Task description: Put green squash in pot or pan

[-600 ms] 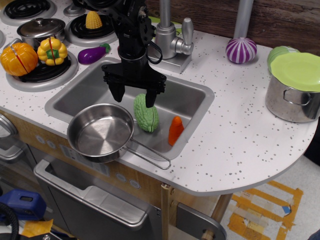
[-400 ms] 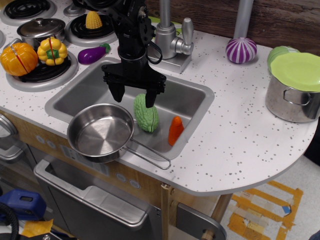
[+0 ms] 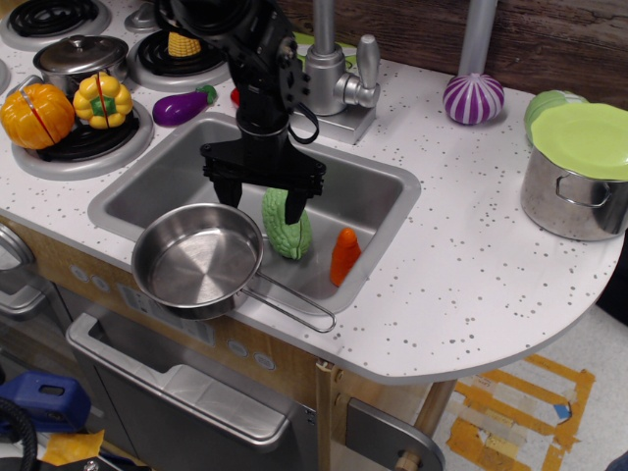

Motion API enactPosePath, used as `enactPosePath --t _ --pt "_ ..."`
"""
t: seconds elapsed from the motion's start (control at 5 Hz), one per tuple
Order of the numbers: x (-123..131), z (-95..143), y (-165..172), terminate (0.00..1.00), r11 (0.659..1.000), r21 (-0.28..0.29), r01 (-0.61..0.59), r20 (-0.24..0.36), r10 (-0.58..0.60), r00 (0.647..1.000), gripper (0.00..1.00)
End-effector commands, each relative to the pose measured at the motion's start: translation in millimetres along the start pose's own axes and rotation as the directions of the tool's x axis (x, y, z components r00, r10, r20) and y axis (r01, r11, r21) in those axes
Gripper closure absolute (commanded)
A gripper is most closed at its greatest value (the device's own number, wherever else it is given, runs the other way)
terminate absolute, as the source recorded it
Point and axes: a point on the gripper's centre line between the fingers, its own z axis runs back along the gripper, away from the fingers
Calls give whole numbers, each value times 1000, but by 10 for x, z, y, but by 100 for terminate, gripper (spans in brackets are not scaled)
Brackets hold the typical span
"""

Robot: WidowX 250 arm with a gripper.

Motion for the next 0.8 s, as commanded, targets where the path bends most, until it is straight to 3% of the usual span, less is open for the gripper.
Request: enactPosePath --t 0.0,0.4,0.6 --pt "148 -76 -49 0 993 15 -119 121 117 986 0" --pt "183 -356 12 0 985 -17 -172 194 172 966 0" --pt "209 -384 36 0 985 -46 -166 207 172 963 0"
